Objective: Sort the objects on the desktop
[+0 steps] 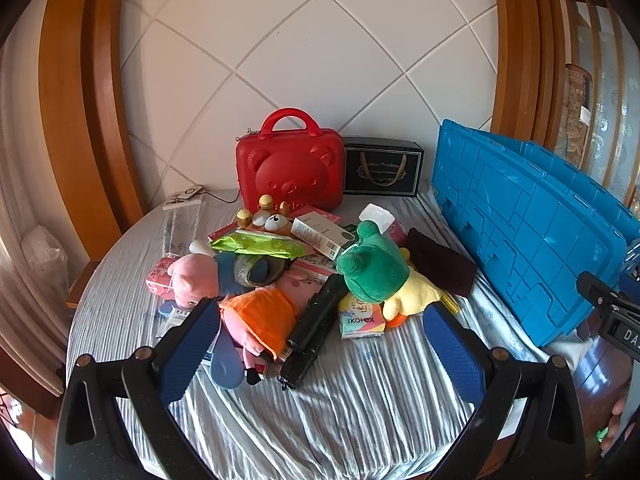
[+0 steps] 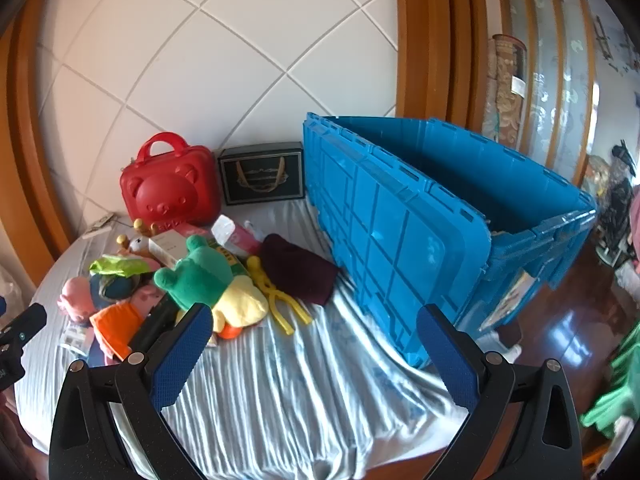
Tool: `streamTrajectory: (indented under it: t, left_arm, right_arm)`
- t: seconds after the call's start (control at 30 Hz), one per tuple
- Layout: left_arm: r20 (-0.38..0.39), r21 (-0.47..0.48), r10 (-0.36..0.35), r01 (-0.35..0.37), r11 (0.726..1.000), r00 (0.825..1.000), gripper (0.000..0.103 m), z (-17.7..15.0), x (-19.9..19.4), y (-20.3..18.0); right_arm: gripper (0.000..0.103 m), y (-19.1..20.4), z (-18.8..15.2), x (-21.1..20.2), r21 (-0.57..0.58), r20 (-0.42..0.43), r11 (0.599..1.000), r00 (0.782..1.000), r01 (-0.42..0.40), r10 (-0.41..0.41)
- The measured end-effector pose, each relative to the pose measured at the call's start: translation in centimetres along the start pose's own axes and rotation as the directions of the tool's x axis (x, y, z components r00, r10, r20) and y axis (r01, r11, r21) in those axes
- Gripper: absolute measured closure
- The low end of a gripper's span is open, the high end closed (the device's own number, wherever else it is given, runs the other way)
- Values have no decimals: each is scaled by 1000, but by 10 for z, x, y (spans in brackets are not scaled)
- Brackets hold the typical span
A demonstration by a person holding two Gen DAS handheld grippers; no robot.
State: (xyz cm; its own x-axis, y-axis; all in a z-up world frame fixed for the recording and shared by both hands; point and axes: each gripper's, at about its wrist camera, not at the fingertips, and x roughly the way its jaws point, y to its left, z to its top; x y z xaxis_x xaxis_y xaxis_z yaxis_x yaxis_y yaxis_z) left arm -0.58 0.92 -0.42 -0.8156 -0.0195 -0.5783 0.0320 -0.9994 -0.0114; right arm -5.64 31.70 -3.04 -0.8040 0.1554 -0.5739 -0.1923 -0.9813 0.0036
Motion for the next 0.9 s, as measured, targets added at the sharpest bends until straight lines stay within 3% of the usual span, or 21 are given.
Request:
streamTrajectory:
  t: [0.63,0.9]
  left_arm:
    - [-15,-20,20,-20,1000,1000,0,-6,1,0]
    - [-37,-46,67,-69,997,997,0,-11,7,2]
  right_arm:
    - [0,-2,-1,13,-29,-17,999,999,-33,33]
    - [0,-4,0,25,-56,-32,996,997,-75,73]
